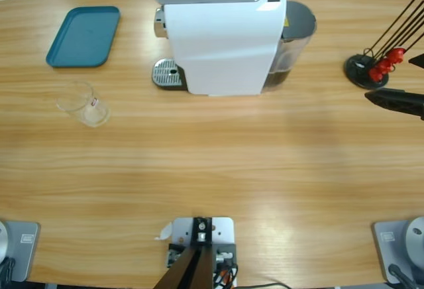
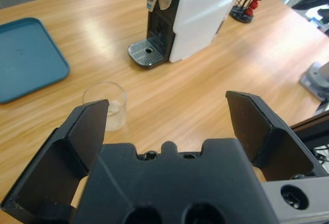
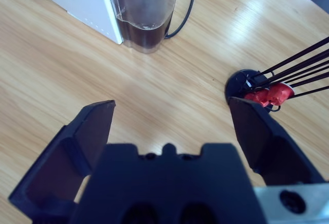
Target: Pour coffee
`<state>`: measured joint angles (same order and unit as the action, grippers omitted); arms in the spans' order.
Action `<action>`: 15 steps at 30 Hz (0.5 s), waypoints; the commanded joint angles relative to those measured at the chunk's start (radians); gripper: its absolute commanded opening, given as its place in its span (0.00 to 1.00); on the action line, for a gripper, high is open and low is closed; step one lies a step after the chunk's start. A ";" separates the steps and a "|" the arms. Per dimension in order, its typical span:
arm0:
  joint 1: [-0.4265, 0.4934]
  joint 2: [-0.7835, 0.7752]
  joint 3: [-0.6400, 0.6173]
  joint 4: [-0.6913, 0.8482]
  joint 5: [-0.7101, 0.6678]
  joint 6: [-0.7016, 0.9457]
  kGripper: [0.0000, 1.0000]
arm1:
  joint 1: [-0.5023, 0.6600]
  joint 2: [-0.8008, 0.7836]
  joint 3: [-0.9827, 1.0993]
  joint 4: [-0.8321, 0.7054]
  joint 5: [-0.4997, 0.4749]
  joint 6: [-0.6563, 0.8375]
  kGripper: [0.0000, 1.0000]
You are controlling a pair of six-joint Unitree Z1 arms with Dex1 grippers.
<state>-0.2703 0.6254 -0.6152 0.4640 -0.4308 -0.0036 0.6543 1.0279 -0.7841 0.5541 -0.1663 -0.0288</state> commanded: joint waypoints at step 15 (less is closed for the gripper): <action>-0.007 0.065 -0.022 -0.067 0.087 -0.102 1.00 | 0.006 -0.003 0.022 -0.007 0.011 -0.011 0.99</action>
<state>-0.2704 0.6194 -0.6021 0.4351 -0.3704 -0.0659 0.6543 1.0279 -0.7841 0.5541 -0.1663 -0.0288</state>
